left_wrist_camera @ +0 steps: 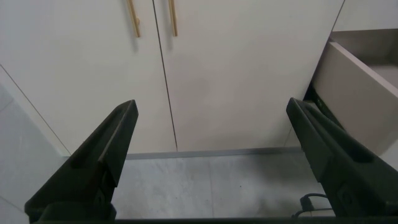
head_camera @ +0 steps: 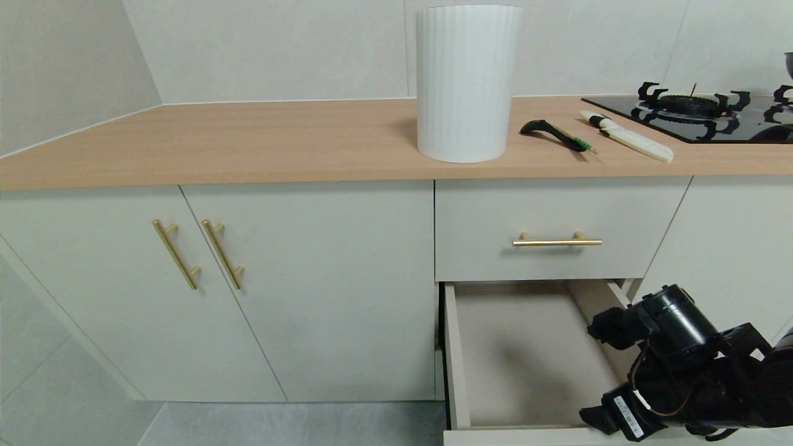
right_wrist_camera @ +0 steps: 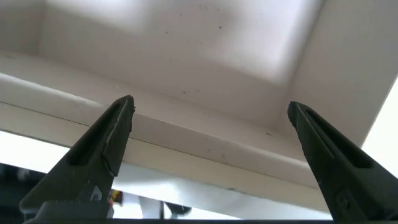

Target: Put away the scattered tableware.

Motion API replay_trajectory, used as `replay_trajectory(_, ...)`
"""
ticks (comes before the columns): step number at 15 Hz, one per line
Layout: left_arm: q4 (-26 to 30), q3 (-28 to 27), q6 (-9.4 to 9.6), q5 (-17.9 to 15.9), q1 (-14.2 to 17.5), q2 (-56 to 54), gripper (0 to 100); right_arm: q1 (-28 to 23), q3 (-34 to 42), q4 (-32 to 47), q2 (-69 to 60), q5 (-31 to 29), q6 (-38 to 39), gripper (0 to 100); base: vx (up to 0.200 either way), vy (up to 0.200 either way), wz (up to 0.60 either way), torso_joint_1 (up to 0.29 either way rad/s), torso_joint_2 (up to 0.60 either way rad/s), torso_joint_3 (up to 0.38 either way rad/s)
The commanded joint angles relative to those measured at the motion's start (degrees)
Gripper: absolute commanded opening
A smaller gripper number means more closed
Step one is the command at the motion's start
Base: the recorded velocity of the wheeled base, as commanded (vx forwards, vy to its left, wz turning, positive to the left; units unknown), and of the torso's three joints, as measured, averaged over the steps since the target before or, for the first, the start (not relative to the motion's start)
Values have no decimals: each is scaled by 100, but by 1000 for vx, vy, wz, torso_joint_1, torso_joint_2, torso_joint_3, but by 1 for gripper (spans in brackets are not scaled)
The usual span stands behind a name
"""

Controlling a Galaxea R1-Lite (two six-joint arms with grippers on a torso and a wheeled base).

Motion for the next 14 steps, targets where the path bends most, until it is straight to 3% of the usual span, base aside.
replay_trajectory(1, 2, 0, 0, 1, 1, 0, 100, 126, 5, 266, -136, 3, -95, 100, 0, 0, 0, 0, 0, 0)
replay_trajectory(4, 2, 0, 0, 1, 1, 0, 100, 293, 5, 846, -206, -6, -288, 100, 0, 0, 0, 0, 0, 0)
replay_trajectory(11, 2, 0, 0, 1, 1, 0, 100, 275, -205, 863, -197, -41, -209, 100, 0, 0, 0, 0, 0, 0)
replay_trajectory(14, 2, 0, 0, 1, 1, 0, 100, 64, -724, 626, -136, -50, 960, 100, 0, 0, 0, 0, 0, 0)
